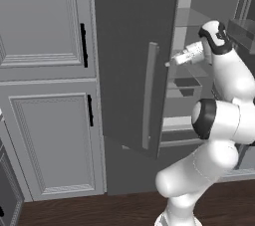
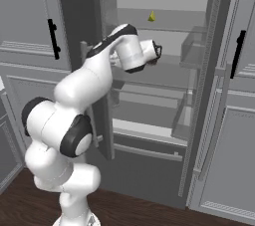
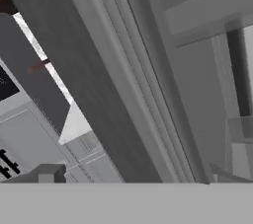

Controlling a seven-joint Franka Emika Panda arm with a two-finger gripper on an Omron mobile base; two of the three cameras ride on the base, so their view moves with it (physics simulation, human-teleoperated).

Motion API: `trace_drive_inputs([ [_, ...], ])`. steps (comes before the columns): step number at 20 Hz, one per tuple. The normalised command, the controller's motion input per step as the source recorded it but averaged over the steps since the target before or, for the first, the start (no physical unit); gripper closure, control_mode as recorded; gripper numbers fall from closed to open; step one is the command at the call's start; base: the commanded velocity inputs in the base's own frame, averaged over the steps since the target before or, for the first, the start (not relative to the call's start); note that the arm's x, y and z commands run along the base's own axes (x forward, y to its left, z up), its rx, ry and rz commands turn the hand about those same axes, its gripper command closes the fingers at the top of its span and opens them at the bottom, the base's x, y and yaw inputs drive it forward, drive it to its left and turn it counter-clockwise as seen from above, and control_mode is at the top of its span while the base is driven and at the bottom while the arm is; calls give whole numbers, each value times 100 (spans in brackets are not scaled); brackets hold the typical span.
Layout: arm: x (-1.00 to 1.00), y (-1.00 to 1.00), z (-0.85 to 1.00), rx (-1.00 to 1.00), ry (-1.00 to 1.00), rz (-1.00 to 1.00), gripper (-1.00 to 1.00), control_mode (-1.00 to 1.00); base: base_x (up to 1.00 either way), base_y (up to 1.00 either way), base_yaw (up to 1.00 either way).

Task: Grab a lemon wedge from the fridge and one ice cube from the ice bowl, and put them in the glass of lemonade.

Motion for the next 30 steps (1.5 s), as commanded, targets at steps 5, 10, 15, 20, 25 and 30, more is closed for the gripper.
trace_drive_inputs([
  [5, -55, 72, 0, 0, -20, 16, -100, -100, 0, 0, 0],
  [10, -44, 81, 1, 0, -18, 12, -100, -100, 0, 0, 0],
  [15, -50, 91, 14, 0, -22, 13, -100, -100, 0, 0, 0],
  [20, -35, 98, 27, 0, -19, 9, -100, -100, 0, 0, 0],
  [25, -27, 97, 23, 0, -14, 4, -100, -100, 0, 0, 0],
  [30, -4, 75, 21, -1, -13, 0, -100, -100, 0, 0, 0],
])
